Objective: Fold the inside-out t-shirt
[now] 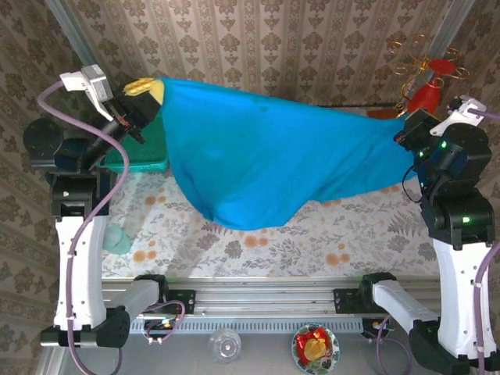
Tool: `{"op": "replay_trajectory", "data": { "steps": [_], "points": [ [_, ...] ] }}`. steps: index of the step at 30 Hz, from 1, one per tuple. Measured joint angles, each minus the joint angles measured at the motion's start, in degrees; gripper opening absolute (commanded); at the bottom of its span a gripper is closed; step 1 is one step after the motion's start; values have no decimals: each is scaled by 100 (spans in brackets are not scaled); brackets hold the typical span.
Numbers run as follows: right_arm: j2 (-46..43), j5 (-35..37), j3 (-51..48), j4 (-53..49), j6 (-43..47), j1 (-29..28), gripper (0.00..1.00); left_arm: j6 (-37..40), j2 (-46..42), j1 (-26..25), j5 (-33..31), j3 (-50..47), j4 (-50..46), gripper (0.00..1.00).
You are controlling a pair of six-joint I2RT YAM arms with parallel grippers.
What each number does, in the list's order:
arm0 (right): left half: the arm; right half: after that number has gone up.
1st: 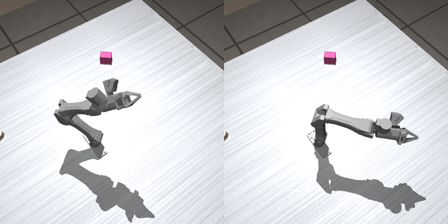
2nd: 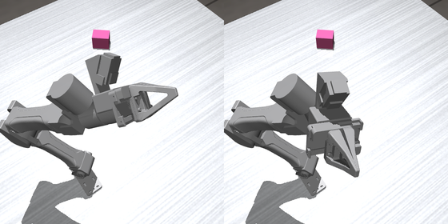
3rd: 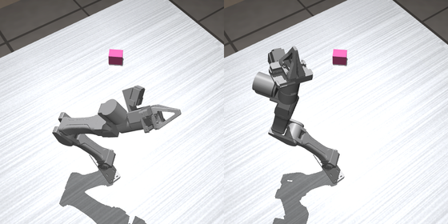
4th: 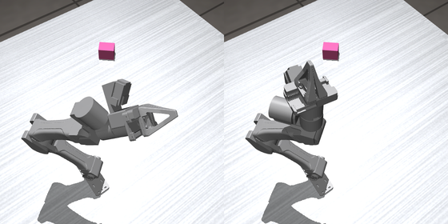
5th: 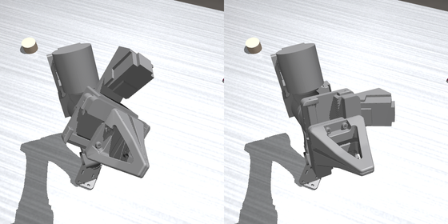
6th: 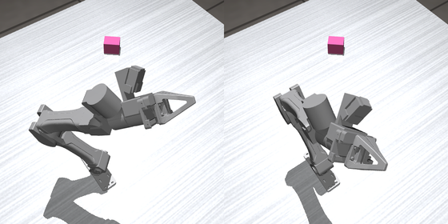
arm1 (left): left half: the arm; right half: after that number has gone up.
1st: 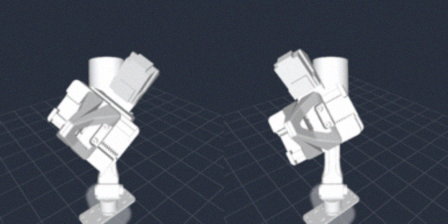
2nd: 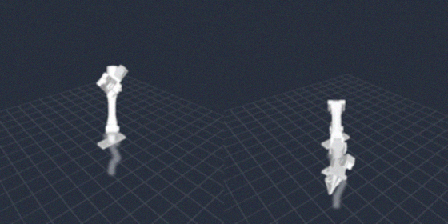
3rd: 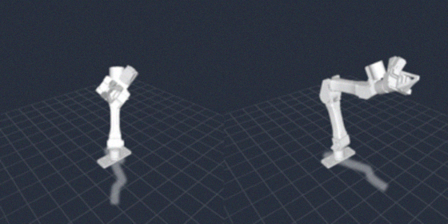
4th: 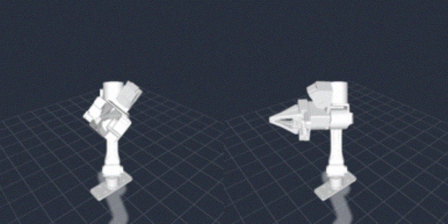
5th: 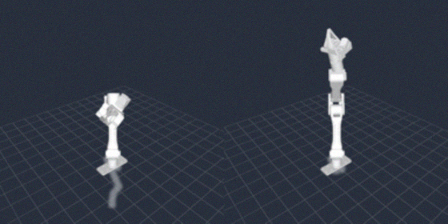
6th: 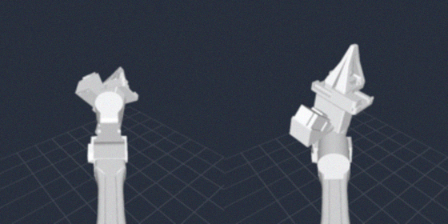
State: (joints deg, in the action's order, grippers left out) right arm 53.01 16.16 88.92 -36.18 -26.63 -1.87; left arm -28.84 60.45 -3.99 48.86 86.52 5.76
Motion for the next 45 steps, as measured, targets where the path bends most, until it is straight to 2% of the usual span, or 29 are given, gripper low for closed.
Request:
{"op": "replay_trajectory", "data": {
  "steps": [4,8,20,25,31,37,38,39,41,43,45],
  "points": [
    [-269,162,39,-2,101,0,0,-85,48,2,-22,-614,-2,0],
    [-487,142,122,-2,103,2,0,-96,181,0,-17,-695,-238,0],
    [-1515,101,-103,15,138,2,0,-74,-1303,2,173,-748,146,0],
    [-1346,-33,-83,127,190,2,0,-76,-1110,2,127,-632,181,0],
    [-448,-160,-286,485,256,2,0,-118,160,0,-4,-584,245,0],
    [837,-138,-1139,1023,72,2,0,-155,2131,-46,-175,-365,129,0],
    [1152,-114,-1226,1067,7,2,0,-140,2507,-55,-234,-240,35,9],
    [1443,-83,-1270,1075,-63,2,5,-96,2940,-96,-302,-39,-72,22],
    [2009,22,-1268,1047,-234,2,22,120,3729,-179,-509,544,-487,36],
    [2476,87,-1213,951,-400,2,27,361,4391,-289,-732,1121,-887,41],
    [2736,101,-1187,857,-553,-4,30,492,4697,-417,-905,1270,-1128,45]
  ]
}}
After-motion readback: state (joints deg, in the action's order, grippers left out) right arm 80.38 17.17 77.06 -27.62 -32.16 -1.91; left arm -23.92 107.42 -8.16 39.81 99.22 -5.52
